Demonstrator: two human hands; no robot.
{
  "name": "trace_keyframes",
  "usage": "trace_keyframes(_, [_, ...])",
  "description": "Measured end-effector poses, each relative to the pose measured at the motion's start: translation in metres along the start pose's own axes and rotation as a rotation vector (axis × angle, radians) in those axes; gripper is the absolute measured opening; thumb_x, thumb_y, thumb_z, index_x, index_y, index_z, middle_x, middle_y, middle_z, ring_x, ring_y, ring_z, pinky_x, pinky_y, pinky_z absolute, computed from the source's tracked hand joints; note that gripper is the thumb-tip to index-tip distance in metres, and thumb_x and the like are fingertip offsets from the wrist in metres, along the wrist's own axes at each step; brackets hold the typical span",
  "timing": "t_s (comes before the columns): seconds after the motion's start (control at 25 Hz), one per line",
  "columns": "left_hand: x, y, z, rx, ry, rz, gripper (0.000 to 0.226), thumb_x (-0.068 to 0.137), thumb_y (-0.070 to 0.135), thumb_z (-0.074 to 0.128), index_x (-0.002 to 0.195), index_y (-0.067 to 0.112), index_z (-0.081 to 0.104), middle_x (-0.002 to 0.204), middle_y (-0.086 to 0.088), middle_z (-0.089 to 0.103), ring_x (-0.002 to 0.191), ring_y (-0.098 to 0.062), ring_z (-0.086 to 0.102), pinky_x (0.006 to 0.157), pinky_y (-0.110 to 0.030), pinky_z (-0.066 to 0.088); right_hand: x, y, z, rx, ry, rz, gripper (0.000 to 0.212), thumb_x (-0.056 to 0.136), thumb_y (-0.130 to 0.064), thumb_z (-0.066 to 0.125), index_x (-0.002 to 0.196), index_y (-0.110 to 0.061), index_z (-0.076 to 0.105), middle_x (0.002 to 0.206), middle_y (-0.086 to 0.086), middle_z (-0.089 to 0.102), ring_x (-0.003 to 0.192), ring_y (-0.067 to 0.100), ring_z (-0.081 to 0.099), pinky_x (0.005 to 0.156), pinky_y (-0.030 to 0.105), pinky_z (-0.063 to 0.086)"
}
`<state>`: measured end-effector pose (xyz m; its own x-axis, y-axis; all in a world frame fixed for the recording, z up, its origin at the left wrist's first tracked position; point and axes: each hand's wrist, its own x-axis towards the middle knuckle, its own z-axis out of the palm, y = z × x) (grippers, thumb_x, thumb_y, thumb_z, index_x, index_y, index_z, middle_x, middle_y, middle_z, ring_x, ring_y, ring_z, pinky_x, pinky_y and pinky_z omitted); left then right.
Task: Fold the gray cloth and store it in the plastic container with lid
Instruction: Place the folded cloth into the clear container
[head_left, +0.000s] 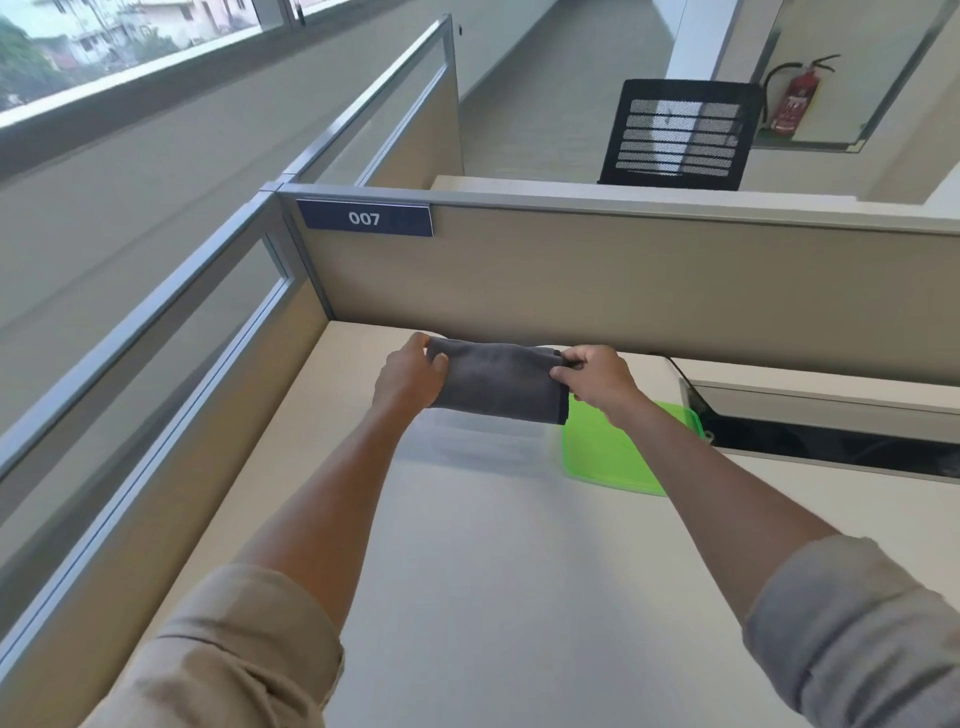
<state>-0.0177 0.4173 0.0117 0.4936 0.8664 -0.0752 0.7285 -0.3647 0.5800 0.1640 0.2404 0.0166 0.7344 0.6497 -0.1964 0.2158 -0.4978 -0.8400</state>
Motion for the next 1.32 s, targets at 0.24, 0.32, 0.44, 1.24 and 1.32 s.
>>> trace_keyframes(0.24, [0.014, -0.013, 0.012, 0.35, 0.034, 0.183, 0.03, 0.092, 0.03, 0.046, 0.115, 0.013, 0.052, 0.098, -0.018, 0.063, 0.084, -0.037, 0.058, 0.065, -0.035, 0.038, 0.023, 0.005, 0.012, -0.281, -0.009, -0.127, 0.018, 0.079, -0.021, 0.07, 0.096, -0.017, 0.07, 0.064, -0.007, 0.058, 0.073, 0.02, 0.056, 0.062, 0.028, 0.043])
trace_keyframes(0.32, [0.014, -0.013, 0.014, 0.452, 0.063, 0.265, 0.024, 0.091, 0.023, 0.045, 0.11, 0.01, 0.052, 0.091, -0.02, 0.063, 0.079, -0.038, 0.058, 0.061, -0.036, 0.037, 0.026, 0.004, 0.019, -0.326, -0.016, -0.16, 0.025, 0.079, -0.021, 0.069, 0.104, -0.018, 0.068, 0.076, -0.002, 0.063, 0.083, 0.024, 0.06, 0.073, 0.033, 0.05])
trace_keyframes(0.44, [0.013, -0.007, 0.022, 0.699, 0.051, 0.329, 0.022, 0.091, 0.011, 0.046, 0.113, 0.01, 0.052, 0.093, -0.016, 0.067, 0.084, -0.036, 0.062, 0.06, -0.036, 0.037, 0.03, 0.004, 0.028, -0.438, -0.051, -0.218, 0.034, 0.081, -0.021, 0.066, 0.114, -0.021, 0.062, 0.094, 0.005, 0.069, 0.096, 0.028, 0.06, 0.079, 0.036, 0.051])
trace_keyframes(1.24, [-0.011, -0.009, 0.057, 0.495, -0.46, 0.454, 0.043, 0.107, 0.032, 0.029, 0.147, 0.031, 0.044, 0.159, -0.006, 0.033, 0.144, -0.031, 0.032, 0.116, -0.048, 0.029, 0.017, 0.008, 0.072, -0.821, -0.307, -0.445, 0.025, 0.086, -0.006, 0.052, 0.103, -0.02, 0.065, 0.109, 0.009, 0.063, 0.105, 0.031, 0.06, 0.067, 0.031, 0.038])
trace_keyframes(1.32, [-0.007, -0.01, 0.06, 0.623, -0.53, 0.374, 0.049, 0.106, 0.04, 0.019, 0.154, 0.034, 0.026, 0.166, -0.005, 0.01, 0.151, -0.031, 0.011, 0.119, -0.053, 0.013, 0.019, 0.011, 0.073, -0.92, -0.315, -0.409, 0.027, 0.088, -0.008, 0.05, 0.109, -0.018, 0.065, 0.115, 0.009, 0.064, 0.112, 0.031, 0.058, 0.072, 0.032, 0.041])
